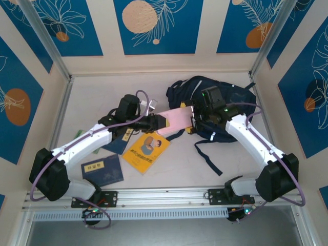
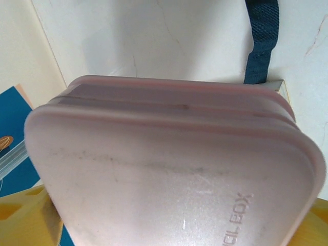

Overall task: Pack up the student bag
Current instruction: Pass the pencil case, then open the student bag at the middle-right of the table.

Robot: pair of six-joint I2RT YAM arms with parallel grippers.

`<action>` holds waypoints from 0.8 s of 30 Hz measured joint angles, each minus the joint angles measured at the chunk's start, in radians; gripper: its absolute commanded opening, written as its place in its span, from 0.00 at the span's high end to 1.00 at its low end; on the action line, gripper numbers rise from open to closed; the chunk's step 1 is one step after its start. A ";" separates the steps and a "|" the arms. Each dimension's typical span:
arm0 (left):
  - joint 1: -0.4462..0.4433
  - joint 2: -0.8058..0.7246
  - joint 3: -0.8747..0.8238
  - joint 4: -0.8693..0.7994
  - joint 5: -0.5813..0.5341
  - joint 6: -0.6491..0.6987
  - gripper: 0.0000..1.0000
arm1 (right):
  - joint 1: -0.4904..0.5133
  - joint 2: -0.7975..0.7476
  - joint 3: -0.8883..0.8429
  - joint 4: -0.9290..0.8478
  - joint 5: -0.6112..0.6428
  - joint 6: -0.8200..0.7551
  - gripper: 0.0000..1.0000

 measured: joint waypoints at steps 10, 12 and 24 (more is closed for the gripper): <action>0.007 -0.023 0.002 -0.051 -0.033 -0.013 0.69 | -0.002 0.001 0.128 -0.230 0.105 -0.138 0.01; 0.016 -0.038 0.002 -0.088 -0.051 -0.011 0.69 | -0.002 0.000 0.132 -0.292 0.143 -0.192 0.01; 0.046 -0.166 0.027 -0.432 -0.269 0.093 0.69 | 0.111 0.352 0.600 -0.725 0.829 -0.790 0.01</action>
